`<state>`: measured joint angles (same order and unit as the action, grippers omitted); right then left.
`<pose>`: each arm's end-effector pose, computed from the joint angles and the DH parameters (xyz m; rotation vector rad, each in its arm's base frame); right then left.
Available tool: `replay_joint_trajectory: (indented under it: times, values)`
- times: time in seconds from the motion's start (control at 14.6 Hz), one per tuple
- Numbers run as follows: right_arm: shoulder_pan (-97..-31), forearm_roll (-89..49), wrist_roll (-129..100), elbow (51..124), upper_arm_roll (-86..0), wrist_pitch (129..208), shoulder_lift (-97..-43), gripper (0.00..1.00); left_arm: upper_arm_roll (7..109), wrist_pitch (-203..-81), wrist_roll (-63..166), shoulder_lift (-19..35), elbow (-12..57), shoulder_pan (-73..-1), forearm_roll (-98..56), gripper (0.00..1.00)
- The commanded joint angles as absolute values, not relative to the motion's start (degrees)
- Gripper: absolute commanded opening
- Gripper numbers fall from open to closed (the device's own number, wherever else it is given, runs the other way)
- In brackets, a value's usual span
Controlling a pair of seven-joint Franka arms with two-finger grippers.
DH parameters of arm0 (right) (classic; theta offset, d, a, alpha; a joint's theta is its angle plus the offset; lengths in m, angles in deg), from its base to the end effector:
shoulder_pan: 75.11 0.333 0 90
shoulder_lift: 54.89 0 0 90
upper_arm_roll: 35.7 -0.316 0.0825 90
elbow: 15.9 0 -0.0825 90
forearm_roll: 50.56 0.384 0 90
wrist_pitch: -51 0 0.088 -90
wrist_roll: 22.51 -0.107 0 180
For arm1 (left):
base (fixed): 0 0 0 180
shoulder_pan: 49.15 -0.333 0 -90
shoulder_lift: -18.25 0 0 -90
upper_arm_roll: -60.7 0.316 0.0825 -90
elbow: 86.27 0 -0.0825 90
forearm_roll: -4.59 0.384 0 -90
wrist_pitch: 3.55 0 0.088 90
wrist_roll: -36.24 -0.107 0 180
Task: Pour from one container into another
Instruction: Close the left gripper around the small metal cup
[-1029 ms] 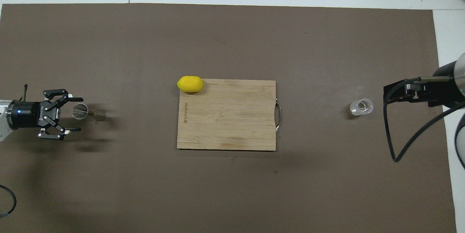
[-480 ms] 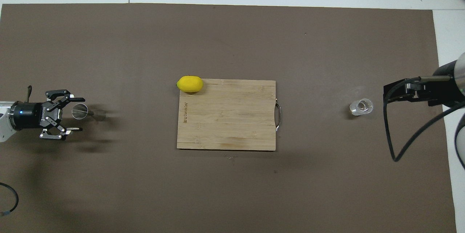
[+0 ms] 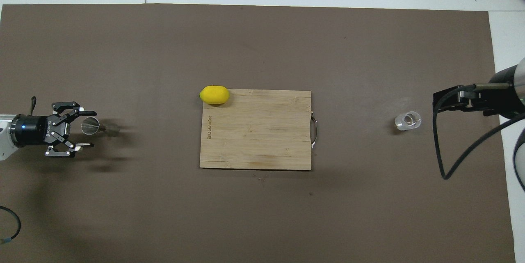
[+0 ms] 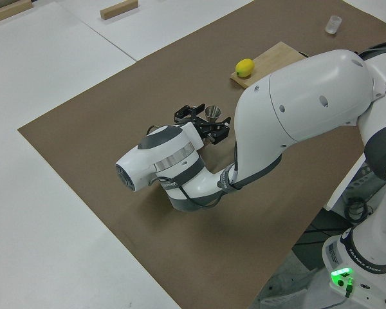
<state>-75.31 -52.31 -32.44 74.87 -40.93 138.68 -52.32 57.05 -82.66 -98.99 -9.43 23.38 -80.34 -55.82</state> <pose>0.5347 0.0449 0.6391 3.1031 -0.1346 -0.0073 0.5289 0.1585 0.2623 1.3729 -1.2463 1.0254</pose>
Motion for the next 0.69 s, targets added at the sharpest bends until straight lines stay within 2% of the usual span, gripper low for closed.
replay_joint_trajectory:
  times: [0.0, 0.21, 0.41, 0.62]
  values:
    - [-75.5, -52.2, -31.8, 76.5, -41.2, 139.4, -50.9, 0.99, 57.4, -81.8, -99.8, -9.3, 23.4, -80.5, -56.2, 0.89]
    - [-75.8, -52.2, -31.6, 76.6, -41.2, 139.3, -50.9, 0.99, 57.4, -81.9, -99.8, -9.3, 23.3, -80.6, -55.9, 0.8]
    - [-75.9, -52.2, -31.4, 76.6, -41.2, 139.2, -50.7, 0.99, 57.5, -82.0, -99.7, -9.3, 23.3, -80.5, -55.8, 0.64]
    - [-75.8, -52.2, -31.5, 76.5, -41.2, 139.2, -50.8, 0.99, 57.5, -82.0, -99.7, -9.3, 23.3, -80.7, -55.8, 0.59]
